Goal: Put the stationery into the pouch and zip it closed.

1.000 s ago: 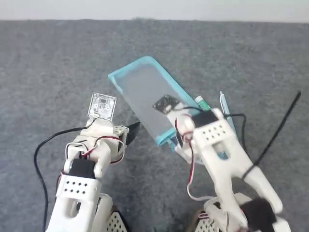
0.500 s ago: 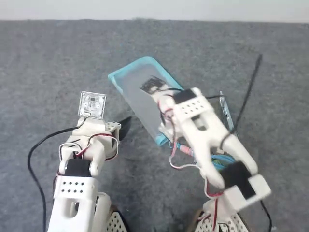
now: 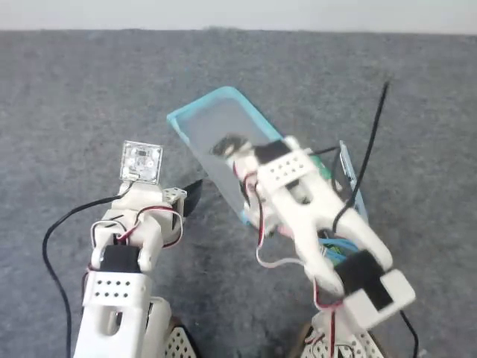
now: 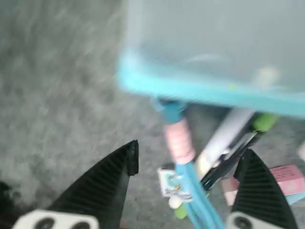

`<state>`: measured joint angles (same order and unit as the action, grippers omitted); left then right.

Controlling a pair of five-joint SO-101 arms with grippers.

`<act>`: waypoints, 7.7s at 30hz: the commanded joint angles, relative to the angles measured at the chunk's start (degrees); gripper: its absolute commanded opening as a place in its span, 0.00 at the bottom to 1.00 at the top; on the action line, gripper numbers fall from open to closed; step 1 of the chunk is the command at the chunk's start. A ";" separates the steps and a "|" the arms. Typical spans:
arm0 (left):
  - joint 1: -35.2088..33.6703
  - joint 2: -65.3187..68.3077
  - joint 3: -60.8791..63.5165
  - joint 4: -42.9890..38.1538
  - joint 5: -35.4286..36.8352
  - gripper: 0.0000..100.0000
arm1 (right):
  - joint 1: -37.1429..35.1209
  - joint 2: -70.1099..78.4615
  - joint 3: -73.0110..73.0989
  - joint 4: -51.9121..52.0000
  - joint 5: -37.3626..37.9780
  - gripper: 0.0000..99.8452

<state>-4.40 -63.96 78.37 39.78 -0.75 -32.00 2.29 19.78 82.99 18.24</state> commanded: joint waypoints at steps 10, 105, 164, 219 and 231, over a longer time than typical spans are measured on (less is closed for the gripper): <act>0.18 -0.88 -0.75 -1.58 0.26 0.29 | 0.40 -7.96 11.78 -11.47 5.10 0.30; 16.62 -1.14 -7.78 7.21 -1.76 0.37 | -3.65 -48.31 23.12 -18.24 -7.56 0.01; 9.14 -0.88 2.68 -12.31 -0.79 0.33 | -12.97 -60.44 26.20 -7.43 0.09 0.01; -4.75 -1.05 3.30 -14.07 2.99 0.01 | 13.67 -30.81 14.24 -1.45 2.55 0.36; -4.66 -1.05 3.38 -13.89 2.99 0.01 | 34.95 -20.18 5.10 -1.45 8.88 0.36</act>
<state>-8.79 -63.96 85.58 25.54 1.45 -0.09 -22.77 29.54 82.46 24.66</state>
